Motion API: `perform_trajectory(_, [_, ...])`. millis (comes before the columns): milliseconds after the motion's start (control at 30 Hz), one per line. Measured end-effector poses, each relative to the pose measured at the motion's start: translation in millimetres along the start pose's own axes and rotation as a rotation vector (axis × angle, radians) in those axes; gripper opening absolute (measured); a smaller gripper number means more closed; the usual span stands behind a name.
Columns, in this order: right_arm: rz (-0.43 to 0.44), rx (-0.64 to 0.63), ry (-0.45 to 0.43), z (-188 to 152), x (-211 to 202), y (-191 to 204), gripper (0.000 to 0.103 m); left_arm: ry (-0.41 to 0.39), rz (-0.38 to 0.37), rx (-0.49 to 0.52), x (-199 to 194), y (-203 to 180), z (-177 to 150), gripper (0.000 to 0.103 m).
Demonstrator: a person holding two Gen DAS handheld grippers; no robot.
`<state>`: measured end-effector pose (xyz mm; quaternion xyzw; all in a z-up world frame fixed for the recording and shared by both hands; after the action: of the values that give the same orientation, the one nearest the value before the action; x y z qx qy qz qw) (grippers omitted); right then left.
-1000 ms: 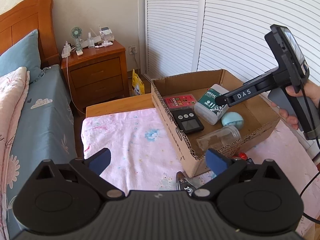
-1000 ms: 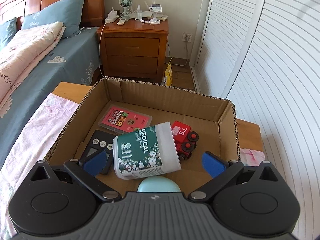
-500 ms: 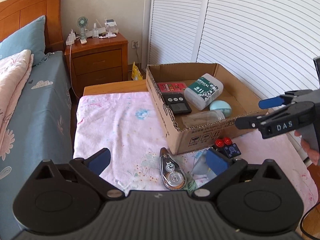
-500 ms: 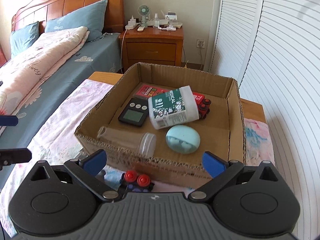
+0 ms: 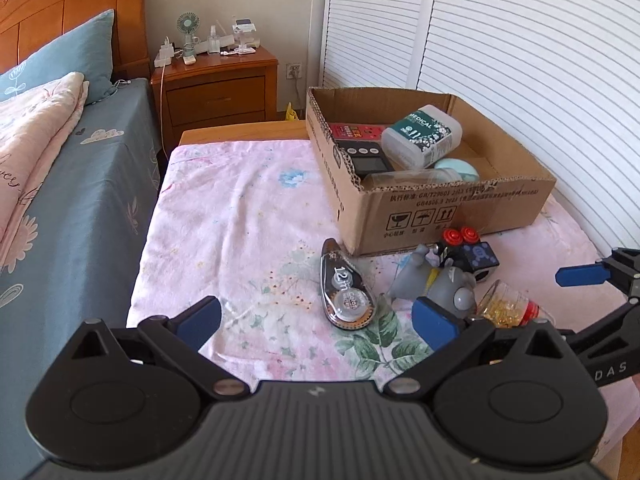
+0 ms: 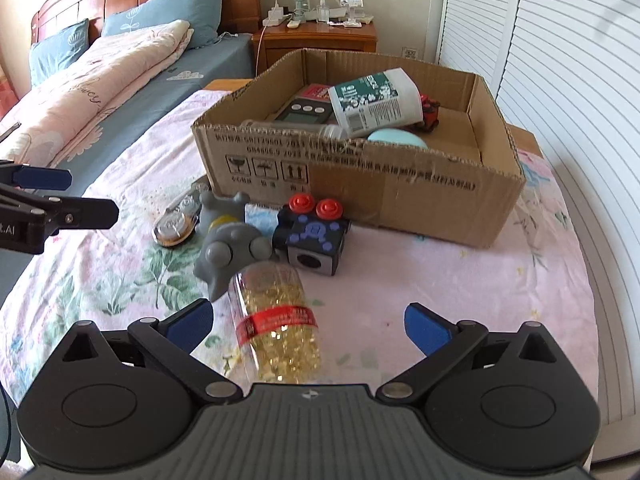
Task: Organize rigid objects
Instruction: 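Withdraw both grippers from the box back over the remaining objects, then nudge the gold capsule jar with the right gripper while the left approaches the tape dispenser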
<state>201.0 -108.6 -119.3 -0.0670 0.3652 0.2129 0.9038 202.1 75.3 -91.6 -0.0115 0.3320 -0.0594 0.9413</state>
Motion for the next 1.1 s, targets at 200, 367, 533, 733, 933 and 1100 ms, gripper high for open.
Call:
perform_trajectory(200, [-0.048, -0.027, 0.039, -33.3, -3.0, -5.5, 0.103, 0.002, 0.020, 0.030, 0.7, -6.5, -16.0, 0.101])
perform_trajectory(367, [-0.081, 0.023, 0.052, -46.4, -6.1, -21.9, 0.103, 0.014, 0.007, 0.036, 1.7, -13.9, -24.6, 0.101])
perform_trajectory(533, [-0.120, 0.059, 0.053, -50.5, -7.7, -39.9, 0.103, 0.026, -0.006, 0.044, 3.7, -20.4, -29.3, 0.101])
perform_trajectory(733, [-0.170, 0.132, 0.040, -46.9, -7.4, -70.0, 0.103, 0.028, -0.008, 0.038, 4.8, -19.7, -30.3, 0.101])
perform_trajectory(933, [-0.157, 0.100, 0.049, -50.2, -6.6, -66.5, 0.103, 0.032, -0.011, 0.038, 6.1, -15.3, -32.1, 0.101])
perform_trajectory(1100, [-0.130, 0.049, 0.040, -53.1, -8.4, -50.5, 0.103, 0.040, 0.007, 0.064, 16.8, -10.7, -33.0, 0.101])
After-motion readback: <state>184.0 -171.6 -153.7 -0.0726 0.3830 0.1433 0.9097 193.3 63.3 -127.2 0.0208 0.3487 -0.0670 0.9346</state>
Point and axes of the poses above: each gripper's, at about its wrist camera, not at the fingertips, and x roughly the way its jaws point, y to its left, z to its top, the point moved 9 cm from there along x, roughly the way its jaws point, and after that the axes turned 8 degrees about -y, right-handed, at the moved point
